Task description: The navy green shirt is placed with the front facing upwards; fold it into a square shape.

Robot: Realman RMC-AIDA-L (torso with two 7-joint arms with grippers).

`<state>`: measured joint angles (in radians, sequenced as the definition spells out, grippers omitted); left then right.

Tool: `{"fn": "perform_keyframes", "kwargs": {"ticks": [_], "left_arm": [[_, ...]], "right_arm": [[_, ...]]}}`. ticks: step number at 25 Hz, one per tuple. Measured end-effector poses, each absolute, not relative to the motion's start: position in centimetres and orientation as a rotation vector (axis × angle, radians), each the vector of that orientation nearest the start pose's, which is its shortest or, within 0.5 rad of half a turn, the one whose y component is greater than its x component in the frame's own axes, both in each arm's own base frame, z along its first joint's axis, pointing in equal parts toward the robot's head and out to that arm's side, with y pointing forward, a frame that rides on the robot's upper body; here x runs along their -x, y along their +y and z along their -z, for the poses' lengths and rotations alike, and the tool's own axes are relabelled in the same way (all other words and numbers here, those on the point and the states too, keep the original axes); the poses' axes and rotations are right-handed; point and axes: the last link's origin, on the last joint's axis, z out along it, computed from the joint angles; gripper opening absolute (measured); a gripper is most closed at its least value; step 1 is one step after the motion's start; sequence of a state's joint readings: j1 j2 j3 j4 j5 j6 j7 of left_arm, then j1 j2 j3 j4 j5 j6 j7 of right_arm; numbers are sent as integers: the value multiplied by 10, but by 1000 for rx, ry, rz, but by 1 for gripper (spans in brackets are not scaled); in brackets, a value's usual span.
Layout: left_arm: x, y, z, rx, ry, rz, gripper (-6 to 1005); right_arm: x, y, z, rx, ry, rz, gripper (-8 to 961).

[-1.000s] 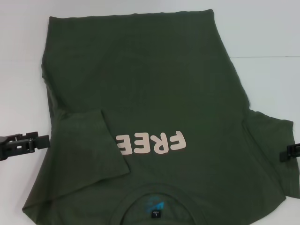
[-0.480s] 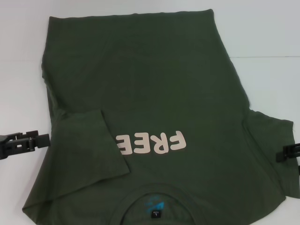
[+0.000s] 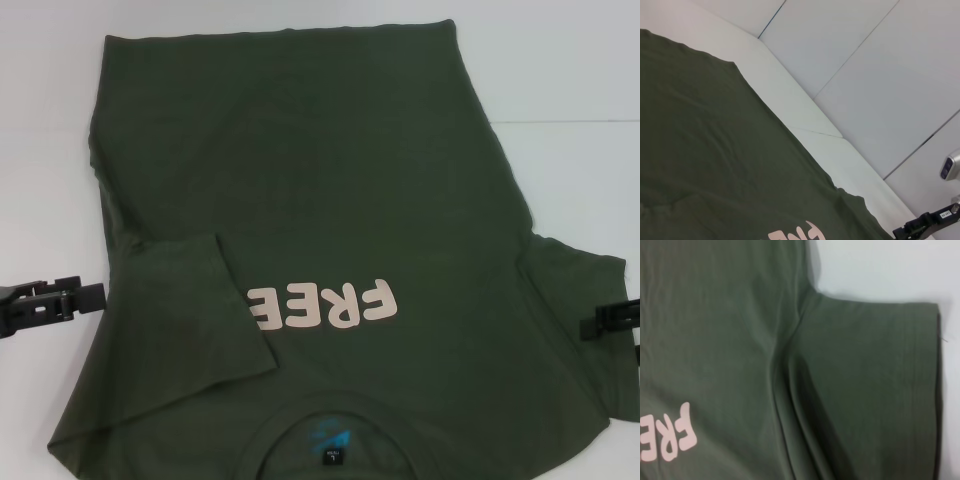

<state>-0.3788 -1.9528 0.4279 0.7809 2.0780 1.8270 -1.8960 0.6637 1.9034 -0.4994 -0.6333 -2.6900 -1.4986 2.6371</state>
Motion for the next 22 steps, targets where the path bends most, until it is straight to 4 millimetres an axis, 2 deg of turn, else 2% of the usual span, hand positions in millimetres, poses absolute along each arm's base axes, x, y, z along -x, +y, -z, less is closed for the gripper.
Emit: {"fn": "perform_keyframes", "kwargs": {"ticks": [12,22], "left_arm": [[321,280,-97,2438,-1345,822,907],[322,280,-97,2437,-1347,825,907]], "right_arm": [[-333,350,-62,1915,2123,-102,853],[-336,349,-66,1886,2134,-120,825]]}}
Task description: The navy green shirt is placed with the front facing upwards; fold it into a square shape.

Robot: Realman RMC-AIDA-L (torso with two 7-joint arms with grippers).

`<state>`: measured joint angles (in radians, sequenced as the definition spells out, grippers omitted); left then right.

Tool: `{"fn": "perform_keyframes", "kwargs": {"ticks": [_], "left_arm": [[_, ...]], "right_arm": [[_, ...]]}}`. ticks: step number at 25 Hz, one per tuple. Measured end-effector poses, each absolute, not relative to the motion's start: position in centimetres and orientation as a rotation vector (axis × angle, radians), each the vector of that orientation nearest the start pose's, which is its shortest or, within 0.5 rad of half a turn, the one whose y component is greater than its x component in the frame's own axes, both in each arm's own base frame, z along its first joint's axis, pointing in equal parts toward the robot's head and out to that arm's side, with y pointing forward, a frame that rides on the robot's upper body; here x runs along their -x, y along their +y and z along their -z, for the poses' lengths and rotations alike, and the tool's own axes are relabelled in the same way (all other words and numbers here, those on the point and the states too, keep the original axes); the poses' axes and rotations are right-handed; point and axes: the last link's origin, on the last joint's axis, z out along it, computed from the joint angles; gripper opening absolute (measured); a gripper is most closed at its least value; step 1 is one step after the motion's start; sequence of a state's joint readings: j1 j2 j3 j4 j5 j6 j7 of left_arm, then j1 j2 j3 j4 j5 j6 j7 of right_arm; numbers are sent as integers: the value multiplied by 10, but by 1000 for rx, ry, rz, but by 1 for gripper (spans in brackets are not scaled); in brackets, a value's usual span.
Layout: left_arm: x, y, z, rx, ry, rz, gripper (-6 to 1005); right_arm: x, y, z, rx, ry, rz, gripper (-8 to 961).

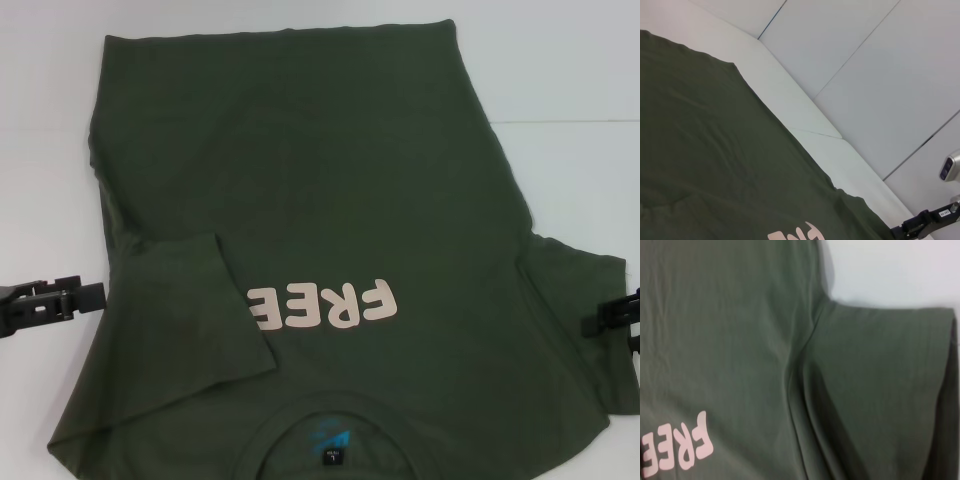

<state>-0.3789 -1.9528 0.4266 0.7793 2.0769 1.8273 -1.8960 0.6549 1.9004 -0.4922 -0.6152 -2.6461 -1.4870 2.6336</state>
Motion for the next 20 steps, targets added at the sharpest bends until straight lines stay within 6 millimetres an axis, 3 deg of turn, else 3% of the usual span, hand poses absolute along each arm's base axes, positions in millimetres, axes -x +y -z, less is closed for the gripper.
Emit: {"fn": "perform_keyframes", "kwargs": {"ticks": [6,11,17,20], "left_arm": [[321,280,-97,2437,-1345,826,907],[321,280,-97,2436,-1345,826,907],[322,280,-97,2435,-1345,825,907],[322,280,-98,2435,-1345,825,907]], "right_arm": [[-337,350,-69,1878,2132,-127,602],[-337,349,-69,1883,2132,-120,347],[-337,350,-69,1886,2129,-112,108],[-336,351,-69,1891,2125,-110,85]]}}
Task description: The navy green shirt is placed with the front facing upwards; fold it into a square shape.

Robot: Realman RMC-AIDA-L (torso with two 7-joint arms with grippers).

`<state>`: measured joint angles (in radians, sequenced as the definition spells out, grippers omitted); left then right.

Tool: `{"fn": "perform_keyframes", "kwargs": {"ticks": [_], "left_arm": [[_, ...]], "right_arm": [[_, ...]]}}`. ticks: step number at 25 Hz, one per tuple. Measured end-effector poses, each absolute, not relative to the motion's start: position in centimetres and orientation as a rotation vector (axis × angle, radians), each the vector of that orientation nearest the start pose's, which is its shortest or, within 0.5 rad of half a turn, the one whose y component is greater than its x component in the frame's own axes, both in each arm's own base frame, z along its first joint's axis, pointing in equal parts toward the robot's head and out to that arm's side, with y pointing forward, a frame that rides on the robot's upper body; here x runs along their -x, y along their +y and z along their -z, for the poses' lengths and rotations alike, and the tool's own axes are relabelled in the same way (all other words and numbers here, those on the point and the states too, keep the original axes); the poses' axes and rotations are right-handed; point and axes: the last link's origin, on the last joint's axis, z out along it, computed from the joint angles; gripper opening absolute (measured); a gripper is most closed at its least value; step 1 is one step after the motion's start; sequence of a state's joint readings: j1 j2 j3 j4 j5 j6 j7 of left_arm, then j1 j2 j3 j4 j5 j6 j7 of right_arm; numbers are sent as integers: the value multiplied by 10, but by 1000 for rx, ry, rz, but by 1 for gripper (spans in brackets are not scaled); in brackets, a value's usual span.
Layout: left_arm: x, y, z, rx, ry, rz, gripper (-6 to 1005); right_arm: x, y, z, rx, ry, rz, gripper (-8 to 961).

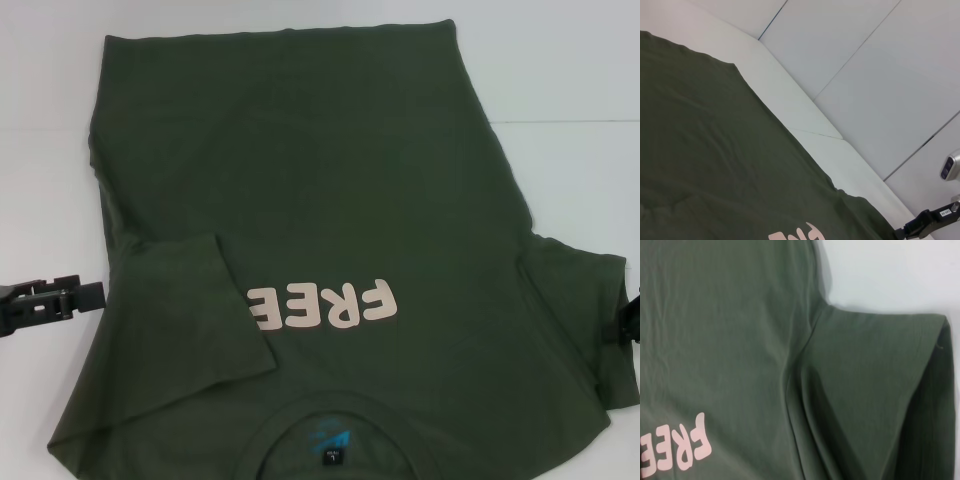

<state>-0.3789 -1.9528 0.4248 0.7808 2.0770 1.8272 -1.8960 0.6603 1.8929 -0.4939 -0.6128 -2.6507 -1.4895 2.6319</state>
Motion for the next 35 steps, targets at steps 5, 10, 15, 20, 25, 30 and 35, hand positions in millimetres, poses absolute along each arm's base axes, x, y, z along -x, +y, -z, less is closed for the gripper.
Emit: {"fn": "perform_keyframes", "kwargs": {"ticks": [5,10,15,20,25,30,35], "left_arm": [[322,280,-98,2434,-1347,825,907],[322,280,-97,2432,-1353,828,907],[322,280,-97,2431,-1355,830,906],[322,280,-97,2431,-1356,831,906],[322,280,-97,2430,-1356,831,906],[322,280,-96,2430,-1360,833,906],[322,280,-96,2429,-1362,834,906]], "right_arm": [[-334,351,-68,1915,2113,-85,50],[-332,352,-68,1952,2088,-59,16],[-331,351,-69,1967,2082,-57,1],[-333,350,-74,1961,2084,-64,2],[-334,350,-80,1958,2076,-64,3],[-334,350,-92,1948,2071,-87,2],[-333,349,-107,1939,2045,-87,2]]}}
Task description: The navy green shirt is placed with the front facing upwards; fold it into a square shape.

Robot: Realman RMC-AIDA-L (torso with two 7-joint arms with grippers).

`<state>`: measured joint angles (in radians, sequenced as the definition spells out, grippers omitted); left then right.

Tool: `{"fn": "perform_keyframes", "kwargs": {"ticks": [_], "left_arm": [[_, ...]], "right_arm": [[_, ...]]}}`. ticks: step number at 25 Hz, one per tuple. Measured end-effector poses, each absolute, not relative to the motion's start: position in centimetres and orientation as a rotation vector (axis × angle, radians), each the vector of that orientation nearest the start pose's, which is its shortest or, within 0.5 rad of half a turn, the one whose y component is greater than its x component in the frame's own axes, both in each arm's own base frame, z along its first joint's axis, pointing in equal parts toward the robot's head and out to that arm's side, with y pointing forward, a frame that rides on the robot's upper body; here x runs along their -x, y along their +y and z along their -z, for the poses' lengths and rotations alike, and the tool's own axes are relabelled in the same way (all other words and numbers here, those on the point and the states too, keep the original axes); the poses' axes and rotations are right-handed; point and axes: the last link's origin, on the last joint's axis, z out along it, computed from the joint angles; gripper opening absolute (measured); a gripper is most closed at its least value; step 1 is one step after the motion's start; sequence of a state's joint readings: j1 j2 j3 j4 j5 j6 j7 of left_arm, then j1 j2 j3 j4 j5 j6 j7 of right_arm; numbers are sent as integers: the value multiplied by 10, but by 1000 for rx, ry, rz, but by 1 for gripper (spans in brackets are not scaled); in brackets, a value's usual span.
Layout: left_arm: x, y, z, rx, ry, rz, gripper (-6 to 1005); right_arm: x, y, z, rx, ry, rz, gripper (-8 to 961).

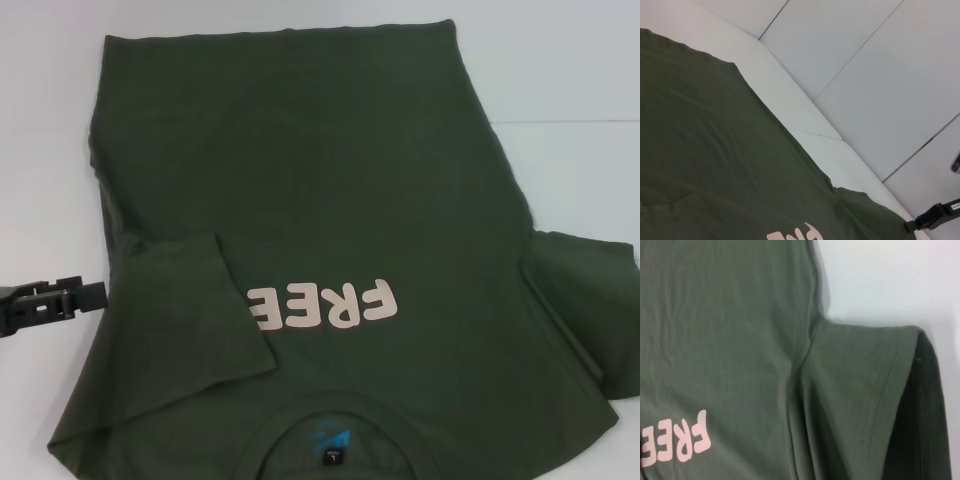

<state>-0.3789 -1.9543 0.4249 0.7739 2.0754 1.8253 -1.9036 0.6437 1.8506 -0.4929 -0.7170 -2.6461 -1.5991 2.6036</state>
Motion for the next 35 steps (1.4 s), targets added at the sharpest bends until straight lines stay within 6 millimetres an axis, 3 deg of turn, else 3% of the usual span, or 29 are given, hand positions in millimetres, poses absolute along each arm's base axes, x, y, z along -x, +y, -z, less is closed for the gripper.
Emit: {"fn": "perform_keyframes", "kwargs": {"ticks": [15,24,35], "left_arm": [[321,281,-96,2424,-1380,838,906],[321,281,-95,2426,-1397,830,906],[320,282,-94,2432,-1396,828,906]], "right_arm": [[-325,353,-150,1924,1975,-209,2],[-297,369,-138,2043,1934,-224,3],[-234,401,-100,2271,1824,-142,3]]}}
